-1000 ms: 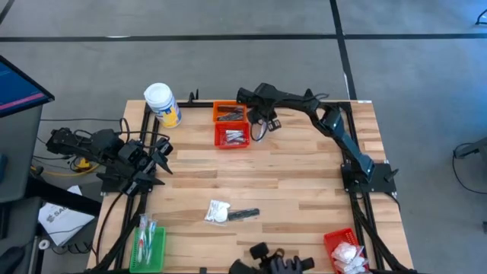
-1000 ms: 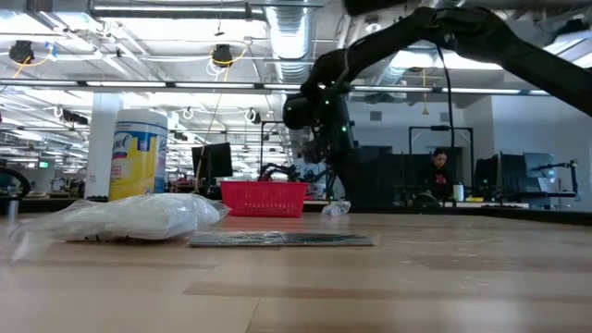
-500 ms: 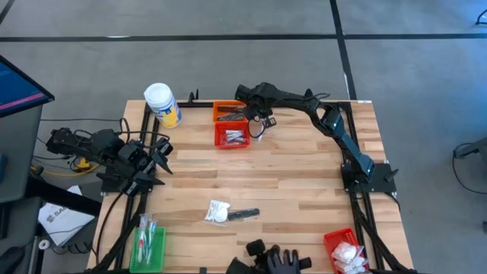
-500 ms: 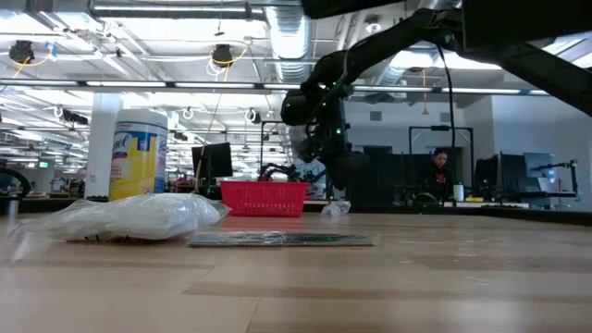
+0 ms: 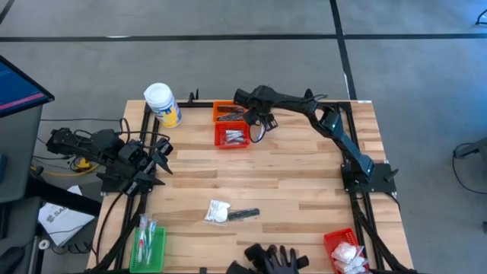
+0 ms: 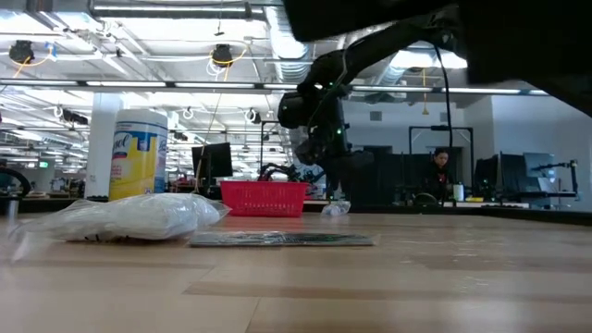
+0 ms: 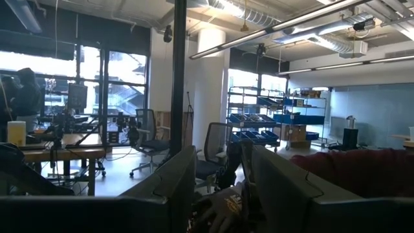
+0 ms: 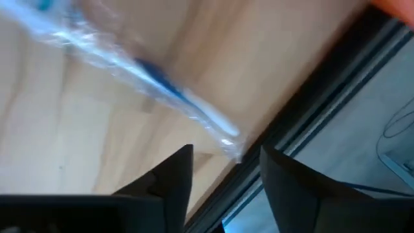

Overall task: Pick & Place Travel size toiletries
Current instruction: Put the blue toothbrush into the green basket

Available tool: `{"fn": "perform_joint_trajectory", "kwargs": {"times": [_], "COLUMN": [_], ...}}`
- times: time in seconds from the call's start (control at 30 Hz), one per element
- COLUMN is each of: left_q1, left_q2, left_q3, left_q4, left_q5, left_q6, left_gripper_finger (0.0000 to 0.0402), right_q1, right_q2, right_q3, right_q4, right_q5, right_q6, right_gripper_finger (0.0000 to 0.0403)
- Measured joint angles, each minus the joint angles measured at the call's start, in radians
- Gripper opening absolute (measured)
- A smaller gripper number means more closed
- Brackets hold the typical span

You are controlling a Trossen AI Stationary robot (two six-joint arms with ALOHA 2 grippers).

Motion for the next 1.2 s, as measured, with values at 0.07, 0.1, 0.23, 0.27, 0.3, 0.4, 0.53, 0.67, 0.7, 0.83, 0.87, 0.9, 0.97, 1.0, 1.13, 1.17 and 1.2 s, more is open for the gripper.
{"fn": "perform_joint_trajectory", "kwargs": {"times": [0.07,0.1,0.23,0.27,0.3,0.4,0.53,0.67,0.7,0.83,0.87,0.9,0.97,1.0,1.13,1.17,1.2], "left_q1": [0.000,0.000,0.000,0.000,0.000,0.000,0.000,0.001,0.001,0.001,0.001,0.001,0.001,0.001,0.001,0.001,0.001], "left_q2": [0.000,0.000,0.000,0.000,0.000,0.000,0.007,0.014,0.014,0.016,0.018,0.019,0.022,0.026,0.028,0.028,0.027], "left_q3": [0.000,0.000,0.000,0.000,0.000,0.000,0.000,0.000,0.000,0.000,0.000,0.000,0.000,0.000,0.000,0.000,0.000], "left_q4": [0.000,0.000,0.000,-0.001,-0.001,-0.001,-0.003,-0.003,-0.003,-0.003,-0.003,-0.003,-0.003,-0.003,-0.005,-0.004,-0.004], "left_q5": [0.000,0.000,0.000,0.000,0.000,0.000,0.000,-0.013,-0.023,-0.070,-0.080,-0.092,-0.101,-0.103,-0.107,-0.106,-0.105], "left_q6": [0.000,0.000,0.000,0.000,0.000,0.000,0.000,0.011,0.024,0.063,0.074,0.078,0.079,0.079,0.055,0.049,0.045], "left_gripper_finger": [0.0147,0.0147,0.0147,0.0147,0.0147,0.0147,0.0147,0.0147,0.0147,0.0147,0.0147,0.0147,0.0147,0.0147,0.0147,0.0147,0.0147], "right_q1": [0.000,0.000,-0.002,-0.002,-0.001,0.000,-0.015,-0.034,-0.038,-0.043,-0.044,-0.044,-0.044,-0.043,-0.030,-0.026,-0.022], "right_q2": [0.000,0.000,0.000,0.000,0.000,0.001,0.021,0.015,0.015,0.010,0.010,0.010,0.010,0.011,0.012,0.013,0.013], "right_q3": [0.000,0.000,0.000,0.000,0.000,-0.003,-0.035,-0.120,-0.135,-0.150,-0.151,-0.151,-0.151,-0.151,-0.152,-0.152,-0.151], "right_q4": [-0.032,-0.039,-0.047,-0.047,-0.047,-0.044,-0.044,0.022,0.032,0.059,0.059,0.059,0.057,0.057,0.050,0.046,0.041], "right_q5": [-0.014,-0.018,-0.090,-0.110,-0.126,-0.161,-0.170,-0.164,-0.161,-0.154,-0.159,-0.161,-0.161,-0.162,-0.161,-0.161,-0.160], "right_q6": [0.000,0.000,0.007,0.007,0.006,-0.027,-0.081,-0.142,-0.146,-0.104,-0.088,-0.075,-0.051,-0.037,0.033,0.049,0.064], "right_gripper_finger": [0.0189,0.0196,0.0216,0.0218,0.0219,0.0217,0.0213,0.0212,0.0212,0.0208,0.0206,0.0204,0.0200,0.0197,0.0184,0.0179,0.0173]}}
